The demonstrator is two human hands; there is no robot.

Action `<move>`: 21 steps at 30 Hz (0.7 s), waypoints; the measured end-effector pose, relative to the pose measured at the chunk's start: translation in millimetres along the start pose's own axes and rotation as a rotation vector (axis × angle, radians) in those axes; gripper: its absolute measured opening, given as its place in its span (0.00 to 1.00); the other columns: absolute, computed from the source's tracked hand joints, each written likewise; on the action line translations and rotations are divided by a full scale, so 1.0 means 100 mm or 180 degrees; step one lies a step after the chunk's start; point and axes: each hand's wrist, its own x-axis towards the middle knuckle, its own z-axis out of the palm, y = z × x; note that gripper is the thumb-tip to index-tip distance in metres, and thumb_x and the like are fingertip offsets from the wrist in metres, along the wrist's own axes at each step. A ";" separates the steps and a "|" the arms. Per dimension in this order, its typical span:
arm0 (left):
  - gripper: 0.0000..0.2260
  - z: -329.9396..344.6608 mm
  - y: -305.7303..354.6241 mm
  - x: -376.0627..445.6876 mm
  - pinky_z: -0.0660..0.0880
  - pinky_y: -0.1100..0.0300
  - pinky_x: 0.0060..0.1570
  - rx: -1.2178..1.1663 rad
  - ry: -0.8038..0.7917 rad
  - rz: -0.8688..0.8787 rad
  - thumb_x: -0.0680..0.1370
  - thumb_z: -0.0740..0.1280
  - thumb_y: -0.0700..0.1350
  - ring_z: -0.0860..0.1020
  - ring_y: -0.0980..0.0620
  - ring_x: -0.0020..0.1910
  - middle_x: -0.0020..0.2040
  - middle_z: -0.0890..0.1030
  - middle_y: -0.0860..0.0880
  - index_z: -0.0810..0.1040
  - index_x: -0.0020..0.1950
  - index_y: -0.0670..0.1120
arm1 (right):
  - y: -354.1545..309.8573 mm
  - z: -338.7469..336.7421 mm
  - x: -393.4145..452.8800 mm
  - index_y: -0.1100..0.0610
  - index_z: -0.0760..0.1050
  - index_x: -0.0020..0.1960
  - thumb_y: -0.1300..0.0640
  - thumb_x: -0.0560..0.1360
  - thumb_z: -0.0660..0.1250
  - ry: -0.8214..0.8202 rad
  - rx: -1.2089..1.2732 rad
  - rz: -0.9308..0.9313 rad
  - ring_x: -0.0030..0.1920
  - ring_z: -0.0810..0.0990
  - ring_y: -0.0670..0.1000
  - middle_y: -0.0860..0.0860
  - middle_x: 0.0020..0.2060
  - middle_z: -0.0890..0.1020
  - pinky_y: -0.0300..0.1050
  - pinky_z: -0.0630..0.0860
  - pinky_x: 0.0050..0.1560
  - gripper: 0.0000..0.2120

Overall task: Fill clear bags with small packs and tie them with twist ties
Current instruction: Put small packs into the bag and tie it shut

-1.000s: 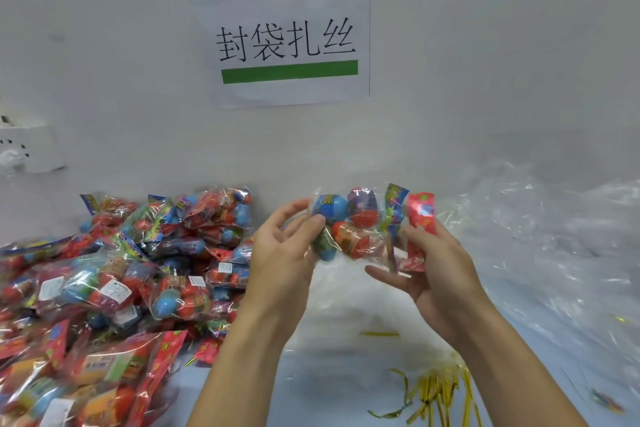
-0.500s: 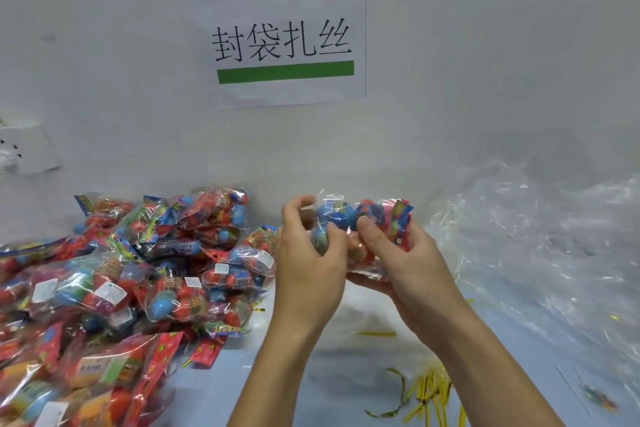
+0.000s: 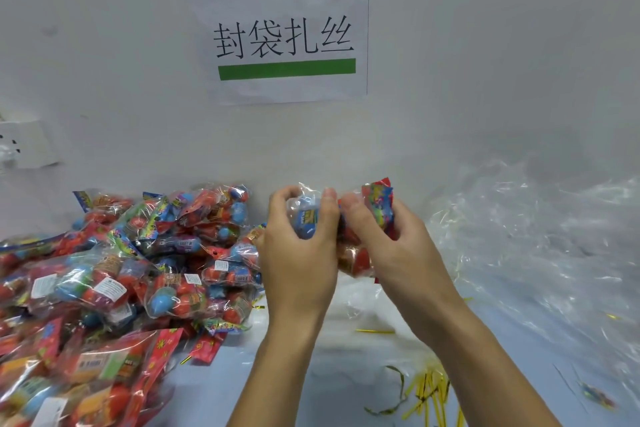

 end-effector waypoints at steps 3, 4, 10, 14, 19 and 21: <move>0.23 0.01 0.02 -0.03 0.73 0.55 0.34 0.0438 0.0029 0.0314 0.73 0.58 0.69 0.76 0.48 0.34 0.31 0.76 0.53 0.74 0.58 0.56 | 0.06 0.13 0.00 0.53 0.78 0.47 0.36 0.71 0.72 0.0609 -0.0192 -0.0039 0.43 0.87 0.53 0.51 0.40 0.86 0.56 0.84 0.44 0.20; 0.25 0.00 0.02 -0.03 0.74 0.53 0.36 0.0473 0.0035 0.0335 0.73 0.57 0.70 0.77 0.48 0.36 0.32 0.77 0.54 0.75 0.59 0.54 | 0.07 0.16 0.00 0.53 0.78 0.46 0.35 0.71 0.70 0.0760 -0.0370 -0.0070 0.42 0.86 0.53 0.51 0.39 0.86 0.58 0.83 0.44 0.21; 0.31 0.01 0.05 -0.02 0.77 0.66 0.44 -0.0130 -0.1030 -0.0318 0.71 0.66 0.71 0.82 0.62 0.43 0.45 0.84 0.56 0.72 0.63 0.50 | 0.16 0.00 0.08 0.52 0.73 0.48 0.42 0.80 0.63 0.1482 -0.0523 0.0139 0.41 0.85 0.51 0.47 0.38 0.84 0.58 0.84 0.40 0.13; 0.25 0.04 0.05 -0.03 0.78 0.61 0.46 -0.0001 -0.1037 -0.0178 0.72 0.65 0.64 0.82 0.57 0.44 0.45 0.83 0.52 0.73 0.59 0.47 | 0.17 -0.05 0.08 0.54 0.73 0.47 0.45 0.81 0.61 0.1274 -0.0725 -0.0073 0.33 0.81 0.41 0.42 0.33 0.82 0.34 0.75 0.29 0.13; 0.17 -0.03 0.05 0.03 0.79 0.52 0.47 -0.0423 -0.1177 -0.0415 0.76 0.67 0.58 0.83 0.48 0.46 0.44 0.84 0.48 0.76 0.56 0.46 | 0.14 -0.09 0.07 0.55 0.72 0.50 0.40 0.78 0.64 0.0952 -0.1056 -0.0372 0.29 0.78 0.39 0.39 0.31 0.80 0.34 0.74 0.31 0.17; 0.13 -0.05 0.06 0.04 0.79 0.55 0.42 -0.0558 -0.1246 -0.0585 0.78 0.69 0.53 0.82 0.47 0.45 0.44 0.84 0.47 0.77 0.54 0.45 | 0.13 -0.10 0.07 0.54 0.71 0.50 0.35 0.73 0.62 0.0991 -0.1127 -0.0444 0.30 0.80 0.41 0.40 0.32 0.81 0.36 0.76 0.30 0.22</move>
